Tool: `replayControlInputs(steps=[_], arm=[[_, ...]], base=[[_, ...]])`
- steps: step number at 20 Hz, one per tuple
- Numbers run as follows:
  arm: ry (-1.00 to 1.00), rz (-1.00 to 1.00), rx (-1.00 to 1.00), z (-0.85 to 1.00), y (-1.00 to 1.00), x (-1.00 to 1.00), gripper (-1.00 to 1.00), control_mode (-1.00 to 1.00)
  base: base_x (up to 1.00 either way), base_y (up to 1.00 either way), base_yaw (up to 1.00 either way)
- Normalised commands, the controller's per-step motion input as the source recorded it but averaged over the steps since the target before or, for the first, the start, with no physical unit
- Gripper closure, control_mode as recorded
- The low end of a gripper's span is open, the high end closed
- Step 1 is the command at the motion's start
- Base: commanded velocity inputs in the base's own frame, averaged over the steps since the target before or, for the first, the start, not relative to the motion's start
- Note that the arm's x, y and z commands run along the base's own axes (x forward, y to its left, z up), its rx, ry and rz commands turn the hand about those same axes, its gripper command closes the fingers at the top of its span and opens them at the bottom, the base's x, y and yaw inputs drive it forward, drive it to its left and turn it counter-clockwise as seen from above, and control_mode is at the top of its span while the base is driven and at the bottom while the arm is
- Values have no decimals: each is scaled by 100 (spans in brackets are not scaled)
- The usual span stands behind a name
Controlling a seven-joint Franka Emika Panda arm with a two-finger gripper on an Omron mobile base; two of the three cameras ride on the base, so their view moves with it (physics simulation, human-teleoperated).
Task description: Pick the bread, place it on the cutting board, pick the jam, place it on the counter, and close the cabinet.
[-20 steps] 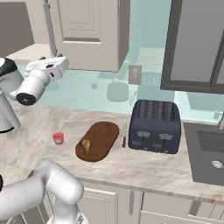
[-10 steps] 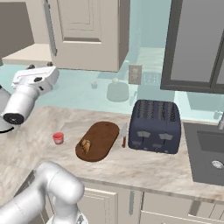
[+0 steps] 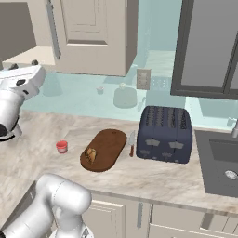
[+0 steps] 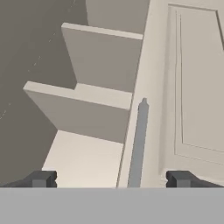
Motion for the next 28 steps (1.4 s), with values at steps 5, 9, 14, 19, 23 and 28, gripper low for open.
replayControlInputs(steps=[5, 9, 14, 19, 23, 28], arm=[[5, 0, 0, 40, 46, -91, -100, -100], [5, 0, 0, 35, 41, -92, -100, -100], [6, 0, 0, 44, 39, -86, -100, -100], [9, 0, 0, 55, 38, -80, -100, -100], [12, 0, 0, 53, 35, -79, -100, -100], [8, 0, 0, 27, 25, -61, -100, -100]], base=[[0, 0, 0], [0, 0, 0], [0, 0, 0], [0, 0, 0], [0, 0, 0], [0, 0, 0]])
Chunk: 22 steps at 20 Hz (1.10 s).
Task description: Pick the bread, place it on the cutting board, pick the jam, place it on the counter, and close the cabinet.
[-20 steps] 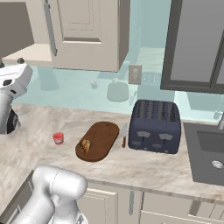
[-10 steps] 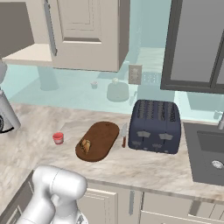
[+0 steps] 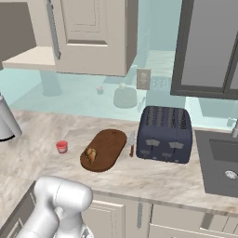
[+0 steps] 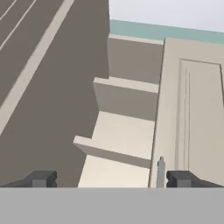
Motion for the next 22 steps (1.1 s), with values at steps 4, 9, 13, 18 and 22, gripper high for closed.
replayControlInputs(steps=[4, 9, 13, 18, 22], arm=[[0, 0, 0, -7, 30, -12, -100, -100], [0, 0, 0, -35, 29, -1, -100, -100], [0, 0, 0, -38, 29, 0, -100, -100], [0, 0, 0, -28, 30, 0, -100, -100], [0, 0, 0, -18, 31, 4, -100, -100]], base=[[0, 0, 0], [0, 0, 0], [0, 0, 0], [0, 0, 0], [0, 0, 0]])
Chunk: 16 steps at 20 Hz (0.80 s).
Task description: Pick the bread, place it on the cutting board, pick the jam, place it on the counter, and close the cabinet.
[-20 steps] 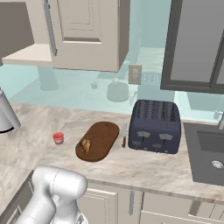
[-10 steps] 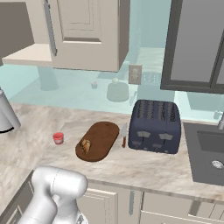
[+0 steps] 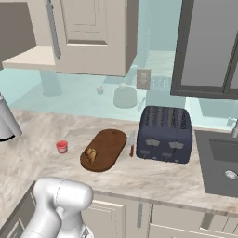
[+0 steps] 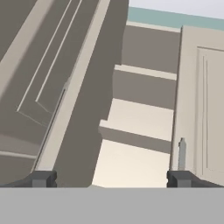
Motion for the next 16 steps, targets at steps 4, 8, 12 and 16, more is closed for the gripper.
replayControlInputs(steps=[4, 8, 12, 16], arm=[[0, 0, 0, -18, 36, 22, -100, -100], [0, 0, 0, -21, 29, 25, -100, -100], [0, 0, 0, -23, 30, 34, -100, -100], [0, 0, 0, -14, 31, 38, -100, -100]], base=[[0, 0, 0], [0, 0, 0], [0, 0, 0], [0, 0, 0]])
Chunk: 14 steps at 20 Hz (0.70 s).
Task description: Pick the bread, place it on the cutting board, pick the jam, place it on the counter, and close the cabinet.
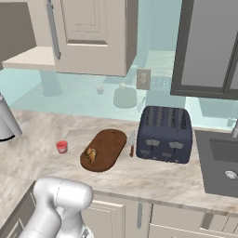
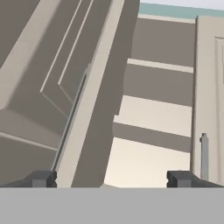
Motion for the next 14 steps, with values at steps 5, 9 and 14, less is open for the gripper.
replayControlInputs(steps=[5, 9, 14], arm=[[0, 0, 0, -10, 28, 40, -100, -100], [0, 0, 0, -13, 34, 47, -100, -100], [0, 0, 0, -16, 38, 45, -100, -100]], base=[[0, 0, 0], [0, 0, 0], [0, 0, 0]])
